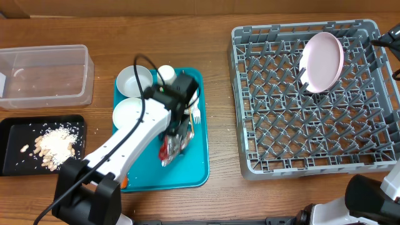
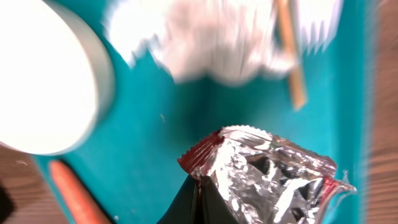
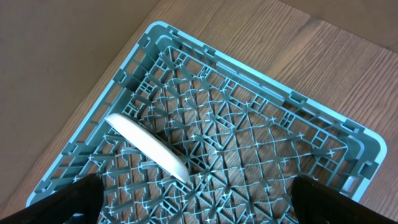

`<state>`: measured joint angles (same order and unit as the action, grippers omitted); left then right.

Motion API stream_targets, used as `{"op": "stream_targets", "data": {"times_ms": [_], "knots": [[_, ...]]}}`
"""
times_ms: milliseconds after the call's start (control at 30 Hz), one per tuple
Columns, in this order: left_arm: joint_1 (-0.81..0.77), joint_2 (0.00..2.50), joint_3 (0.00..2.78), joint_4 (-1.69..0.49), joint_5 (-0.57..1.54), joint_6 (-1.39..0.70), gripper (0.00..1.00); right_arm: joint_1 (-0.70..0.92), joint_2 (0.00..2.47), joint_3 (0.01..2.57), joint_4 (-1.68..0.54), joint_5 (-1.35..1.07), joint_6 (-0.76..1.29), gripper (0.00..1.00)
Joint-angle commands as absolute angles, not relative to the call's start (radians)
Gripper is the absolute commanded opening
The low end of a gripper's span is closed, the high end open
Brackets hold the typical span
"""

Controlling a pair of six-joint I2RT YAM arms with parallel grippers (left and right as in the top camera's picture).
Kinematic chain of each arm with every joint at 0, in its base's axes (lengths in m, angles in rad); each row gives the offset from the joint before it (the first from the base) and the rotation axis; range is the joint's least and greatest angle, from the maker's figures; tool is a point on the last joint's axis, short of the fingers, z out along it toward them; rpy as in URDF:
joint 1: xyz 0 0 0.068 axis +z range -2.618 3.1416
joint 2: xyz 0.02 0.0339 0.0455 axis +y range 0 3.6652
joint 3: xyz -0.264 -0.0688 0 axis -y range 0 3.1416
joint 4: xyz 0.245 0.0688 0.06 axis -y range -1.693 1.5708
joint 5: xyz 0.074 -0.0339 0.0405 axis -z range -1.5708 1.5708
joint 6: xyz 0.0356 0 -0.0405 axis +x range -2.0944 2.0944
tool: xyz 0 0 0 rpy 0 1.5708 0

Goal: Sort waste into correct bins and load items into the dishwasher rack
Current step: 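Carry the wrapper left and drop it into the clear plastic bin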

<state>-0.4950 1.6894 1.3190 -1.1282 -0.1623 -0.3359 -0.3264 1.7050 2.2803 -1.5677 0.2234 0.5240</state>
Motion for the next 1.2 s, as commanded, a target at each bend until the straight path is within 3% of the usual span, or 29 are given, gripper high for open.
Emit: {"op": "stream_targets", "data": {"times_ms": [0,233,600,1167], "knots": [[-0.463,1.692,1.492,-1.176,-0.25,-0.382,0.04,-0.327,1.708,2.278,-1.566,0.223,0.532,1.0],[-0.227,1.692,1.78,-1.2,-0.299,-0.431,0.04,-0.327,1.708,2.278,-1.566,0.223,0.532,1.0],[0.204,1.73,1.799,-0.927,-0.231,-0.525,0.04,-0.327,1.708,2.278,-1.566,0.223,0.532,1.0],[0.389,1.964,1.799,-0.733,-0.219,-0.492,0.06,-0.327,1.708,2.278,-1.566,0.223,0.532,1.0]]}}
